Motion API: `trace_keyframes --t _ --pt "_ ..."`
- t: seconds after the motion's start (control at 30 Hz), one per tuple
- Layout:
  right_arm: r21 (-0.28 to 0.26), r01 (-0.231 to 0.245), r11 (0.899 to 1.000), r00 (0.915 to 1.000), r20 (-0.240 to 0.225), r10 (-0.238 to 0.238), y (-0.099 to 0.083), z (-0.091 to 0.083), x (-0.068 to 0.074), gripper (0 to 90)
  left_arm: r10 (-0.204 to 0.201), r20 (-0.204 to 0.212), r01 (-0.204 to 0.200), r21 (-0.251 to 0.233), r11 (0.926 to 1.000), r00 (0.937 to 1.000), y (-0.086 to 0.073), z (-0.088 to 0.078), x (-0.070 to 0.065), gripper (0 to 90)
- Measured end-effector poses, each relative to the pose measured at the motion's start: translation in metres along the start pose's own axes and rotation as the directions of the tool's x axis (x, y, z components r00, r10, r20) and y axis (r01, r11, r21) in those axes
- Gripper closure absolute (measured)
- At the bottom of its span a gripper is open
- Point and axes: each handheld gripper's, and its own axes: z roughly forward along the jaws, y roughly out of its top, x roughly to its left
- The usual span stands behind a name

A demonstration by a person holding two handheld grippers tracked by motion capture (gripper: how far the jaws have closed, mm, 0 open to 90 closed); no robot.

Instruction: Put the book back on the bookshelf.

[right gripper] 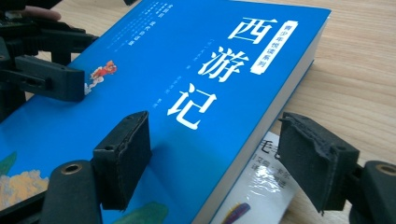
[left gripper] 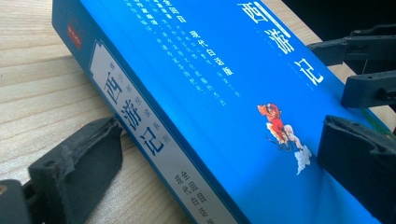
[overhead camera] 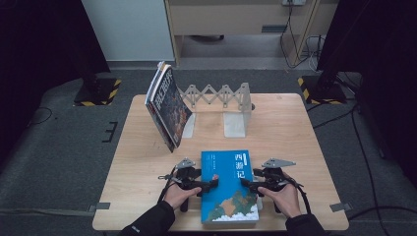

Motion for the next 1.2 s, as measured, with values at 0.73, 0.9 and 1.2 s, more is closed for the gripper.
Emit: trace_keyframes --t 0.73,0.9,1.2 --pt "-0.014 -0.07 0.997 0.9966 -0.044 0.07 -0.003 0.008 0.0 24.0 -0.082 0.012 0.082 0.032 0.9961 0.9965 0.004 -0.006 0.003 12.5" --pt "-0.016 -0.079 0.997 0.9958 -0.048 0.078 -0.004 0.009 -0.001 23.3 -0.095 0.016 0.094 0.043 0.9947 0.9954 0.006 -0.009 0.004 15.7" --pt "-0.016 -0.092 0.996 0.9946 -0.051 0.091 -0.005 0.01 -0.001 22.5 -0.107 0.017 0.106 0.054 0.9929 0.9941 0.01 -0.016 0.004 24.7"
